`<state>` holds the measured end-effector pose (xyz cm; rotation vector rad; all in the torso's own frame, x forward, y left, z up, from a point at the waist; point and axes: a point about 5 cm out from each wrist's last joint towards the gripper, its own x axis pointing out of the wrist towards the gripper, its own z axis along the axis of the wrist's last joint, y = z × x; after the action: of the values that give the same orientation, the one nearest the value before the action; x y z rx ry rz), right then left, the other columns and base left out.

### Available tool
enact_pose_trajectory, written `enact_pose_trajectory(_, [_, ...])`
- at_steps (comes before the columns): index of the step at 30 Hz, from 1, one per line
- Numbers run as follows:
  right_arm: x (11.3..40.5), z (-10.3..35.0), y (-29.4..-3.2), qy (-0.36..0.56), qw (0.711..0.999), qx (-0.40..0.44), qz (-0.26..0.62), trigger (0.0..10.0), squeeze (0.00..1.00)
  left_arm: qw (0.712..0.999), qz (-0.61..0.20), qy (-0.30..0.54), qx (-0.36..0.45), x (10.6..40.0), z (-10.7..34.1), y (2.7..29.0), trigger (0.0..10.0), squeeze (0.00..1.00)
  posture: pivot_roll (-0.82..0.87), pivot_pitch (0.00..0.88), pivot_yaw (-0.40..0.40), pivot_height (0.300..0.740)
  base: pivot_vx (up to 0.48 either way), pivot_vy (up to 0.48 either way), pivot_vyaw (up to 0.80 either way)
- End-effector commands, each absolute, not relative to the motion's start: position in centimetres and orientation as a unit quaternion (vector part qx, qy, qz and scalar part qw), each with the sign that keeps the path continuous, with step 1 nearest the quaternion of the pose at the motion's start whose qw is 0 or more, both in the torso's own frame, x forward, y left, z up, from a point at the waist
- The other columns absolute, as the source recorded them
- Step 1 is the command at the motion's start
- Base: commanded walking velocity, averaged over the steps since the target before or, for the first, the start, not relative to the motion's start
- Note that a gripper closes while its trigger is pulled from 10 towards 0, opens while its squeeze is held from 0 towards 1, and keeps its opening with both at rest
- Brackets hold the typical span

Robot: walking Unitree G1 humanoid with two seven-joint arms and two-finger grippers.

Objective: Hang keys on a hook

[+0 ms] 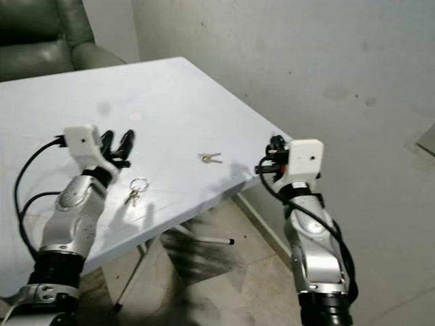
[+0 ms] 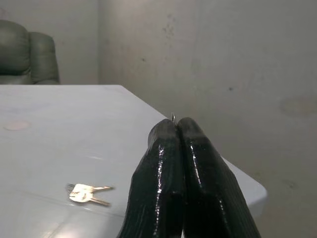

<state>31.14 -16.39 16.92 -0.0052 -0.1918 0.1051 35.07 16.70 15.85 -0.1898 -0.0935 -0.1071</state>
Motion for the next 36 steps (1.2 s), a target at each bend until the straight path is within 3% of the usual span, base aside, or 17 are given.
enact_pose_trajectory(1, [31.0, 17.22, -16.11, -0.1, 0.993, -0.002, 0.059, 10.0, 0.0, 0.994, -0.047, -0.042, -0.092, 35.03, 15.91, 16.94, 10.0, 0.0, -0.08, 0.0, -0.047, 0.74, 0.0, 0.0, -0.68])
enact_pose_trajectory(36, [30.67, 16.79, -15.79, -0.088, 0.994, -0.004, 0.067, 10.0, 0.0, 0.996, -0.049, -0.028, -0.069, 34.79, 15.65, 16.58, 10.0, 0.0, -0.07, 0.0, -0.052, 0.74, 0.0, 0.0, -0.67])
